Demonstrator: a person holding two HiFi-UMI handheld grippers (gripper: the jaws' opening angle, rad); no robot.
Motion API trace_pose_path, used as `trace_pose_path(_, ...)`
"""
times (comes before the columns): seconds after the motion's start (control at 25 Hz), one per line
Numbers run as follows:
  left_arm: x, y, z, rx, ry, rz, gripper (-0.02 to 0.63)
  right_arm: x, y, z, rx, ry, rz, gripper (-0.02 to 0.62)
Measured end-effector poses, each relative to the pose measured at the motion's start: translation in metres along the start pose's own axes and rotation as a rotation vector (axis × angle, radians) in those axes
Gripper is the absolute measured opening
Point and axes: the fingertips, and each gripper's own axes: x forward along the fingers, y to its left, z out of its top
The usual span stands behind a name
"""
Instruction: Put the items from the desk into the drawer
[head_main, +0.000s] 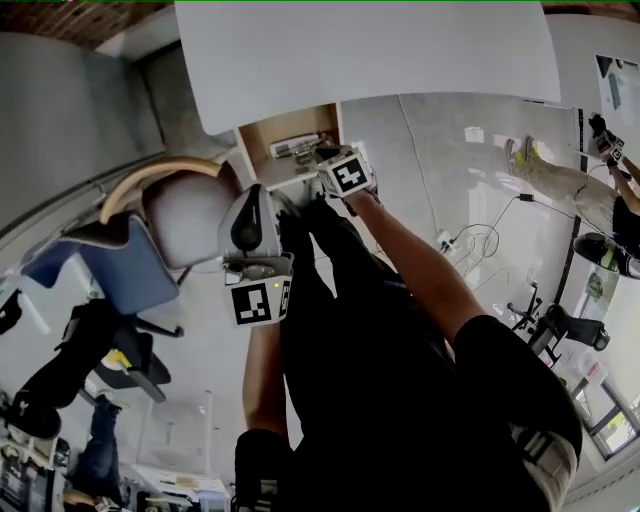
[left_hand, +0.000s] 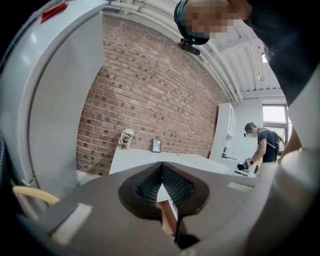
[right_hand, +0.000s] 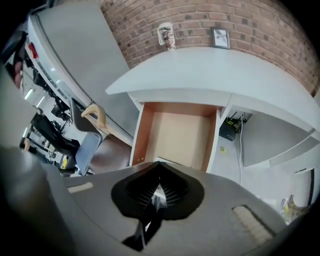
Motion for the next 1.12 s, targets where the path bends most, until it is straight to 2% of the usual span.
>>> trace_pose_path(0.44, -0.020, -0.027, 0.052, 0.050, -0.032, -0.006, 0.015, -0.118, 0.024, 0.055, -0.022, -0.234, 0.034, 0.003)
trace_pose_path(0.84, -0.034, -0.041, 0.097, 0.063, -0.074, 0.019, 0.011, -0.228, 0.043, 0.103, -0.043, -0.507, 0.044, 0.003)
trace_pose_path(1.12, -0.042, -0.056, 0.122, 0.078, -0.090, -0.027, 0.012, -0.316, 0.064, 0.124, -0.090, -0.719, 0.048, 0.003)
